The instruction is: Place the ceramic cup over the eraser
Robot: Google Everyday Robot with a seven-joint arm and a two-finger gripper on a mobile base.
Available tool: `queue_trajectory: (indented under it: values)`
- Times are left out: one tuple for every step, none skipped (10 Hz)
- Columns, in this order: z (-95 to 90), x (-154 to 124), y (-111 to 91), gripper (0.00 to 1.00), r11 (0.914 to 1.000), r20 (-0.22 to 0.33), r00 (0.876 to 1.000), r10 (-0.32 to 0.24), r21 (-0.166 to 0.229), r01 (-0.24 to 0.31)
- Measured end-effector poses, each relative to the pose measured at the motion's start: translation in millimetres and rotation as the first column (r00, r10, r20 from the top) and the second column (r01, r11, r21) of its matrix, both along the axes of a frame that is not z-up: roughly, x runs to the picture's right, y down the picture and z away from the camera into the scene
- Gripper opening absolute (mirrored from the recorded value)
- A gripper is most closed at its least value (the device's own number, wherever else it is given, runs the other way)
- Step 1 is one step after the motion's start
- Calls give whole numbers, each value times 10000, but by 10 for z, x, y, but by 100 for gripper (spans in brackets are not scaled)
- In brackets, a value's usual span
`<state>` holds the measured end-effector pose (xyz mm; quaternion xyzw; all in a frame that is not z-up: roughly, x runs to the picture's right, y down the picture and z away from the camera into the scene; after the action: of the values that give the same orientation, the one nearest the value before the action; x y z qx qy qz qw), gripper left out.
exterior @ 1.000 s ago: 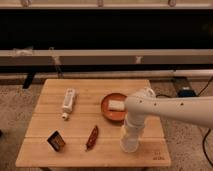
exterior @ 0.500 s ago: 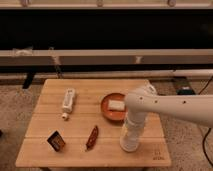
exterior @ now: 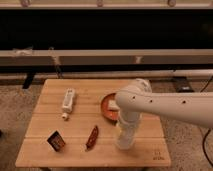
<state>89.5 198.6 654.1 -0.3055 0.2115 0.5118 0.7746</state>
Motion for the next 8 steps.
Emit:
queue_trajectory:
  values:
    - [-165, -142, -98, 0, 9987, 318, 9985, -435, 280, 426]
    - [-266, -289, -160, 0, 9954, 562, 9949, -835, 516, 806]
    - [-335, -442, -182, 0, 9904, 779, 9891, -1253, 679, 1202]
    - [-396, -625, -197, 0, 9819, 964, 9797, -1759, 887, 1676]
    - [-447, -758, -200, 0, 9744, 1098, 9712, -2113, 1017, 2005]
    - [-497, -868, -221, 0, 9648, 1204, 9612, -2484, 1191, 2344]
    - [-557, -993, -233, 0, 9554, 1296, 9511, -2805, 1336, 2635]
    - [-630, -1194, -244, 0, 9423, 1473, 9358, -3202, 1516, 2986]
